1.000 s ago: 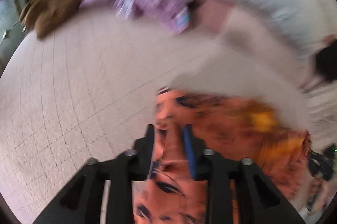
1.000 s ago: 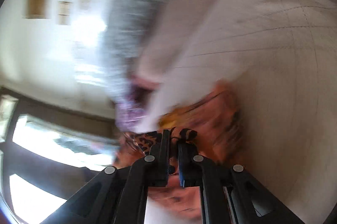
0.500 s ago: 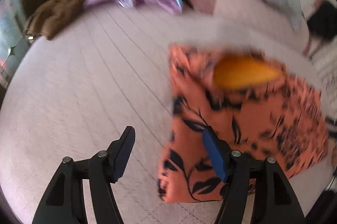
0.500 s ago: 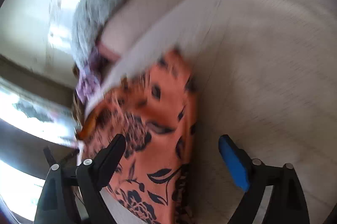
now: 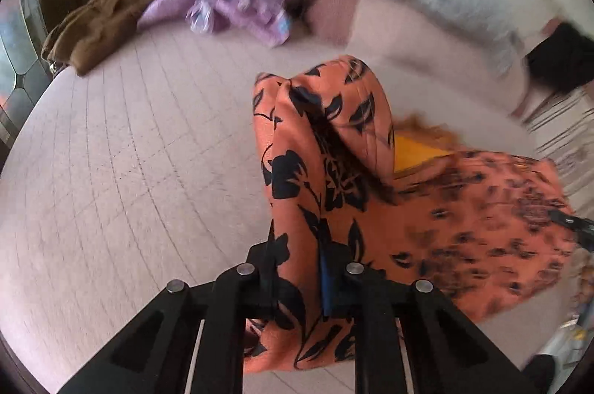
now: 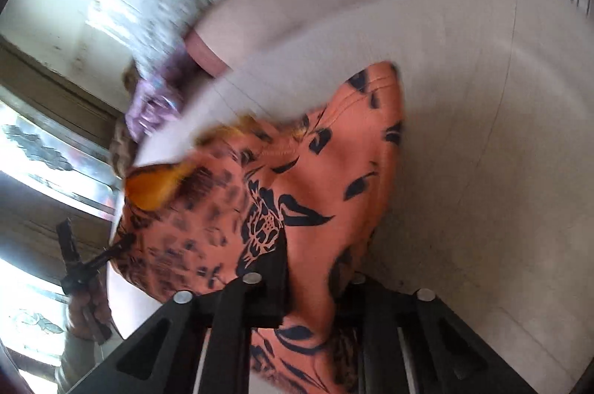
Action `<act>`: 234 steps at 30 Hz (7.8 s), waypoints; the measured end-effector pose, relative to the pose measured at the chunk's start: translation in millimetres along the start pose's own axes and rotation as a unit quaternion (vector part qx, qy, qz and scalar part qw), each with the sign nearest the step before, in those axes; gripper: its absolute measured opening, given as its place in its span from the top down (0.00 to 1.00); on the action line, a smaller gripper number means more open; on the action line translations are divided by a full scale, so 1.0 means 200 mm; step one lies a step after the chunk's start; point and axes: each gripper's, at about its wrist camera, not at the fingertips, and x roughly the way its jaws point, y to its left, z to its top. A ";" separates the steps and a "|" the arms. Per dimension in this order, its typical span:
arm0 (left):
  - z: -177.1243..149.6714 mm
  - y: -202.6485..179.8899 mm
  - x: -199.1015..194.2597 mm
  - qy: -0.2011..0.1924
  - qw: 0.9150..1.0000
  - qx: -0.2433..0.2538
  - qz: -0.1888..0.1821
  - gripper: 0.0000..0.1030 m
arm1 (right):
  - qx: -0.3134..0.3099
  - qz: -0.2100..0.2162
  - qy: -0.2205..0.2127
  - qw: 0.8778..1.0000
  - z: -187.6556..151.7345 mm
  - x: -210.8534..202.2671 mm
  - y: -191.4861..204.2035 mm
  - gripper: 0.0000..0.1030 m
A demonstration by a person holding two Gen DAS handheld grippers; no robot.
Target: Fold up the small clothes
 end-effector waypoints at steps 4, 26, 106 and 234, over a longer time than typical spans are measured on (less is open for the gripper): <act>-0.21 -0.10 -0.12 0.002 1.000 0.002 -0.010 0.75 | -0.028 -0.011 -0.017 0.999 0.01 -0.30 -0.01 0.95; -0.07 -0.21 0.33 0.016 0.978 0.187 0.090 0.45 | 0.062 -0.013 -0.010 0.998 0.01 0.05 -0.51 0.39; -0.73 0.05 -0.17 -0.048 0.981 -0.190 -0.011 0.38 | 0.231 0.053 -0.116 0.964 -0.79 -0.18 -0.44 0.20; -0.34 -0.32 0.36 -0.002 0.990 0.038 0.138 0.44 | 0.020 -0.079 -0.032 0.996 -0.47 -0.02 -0.18 0.30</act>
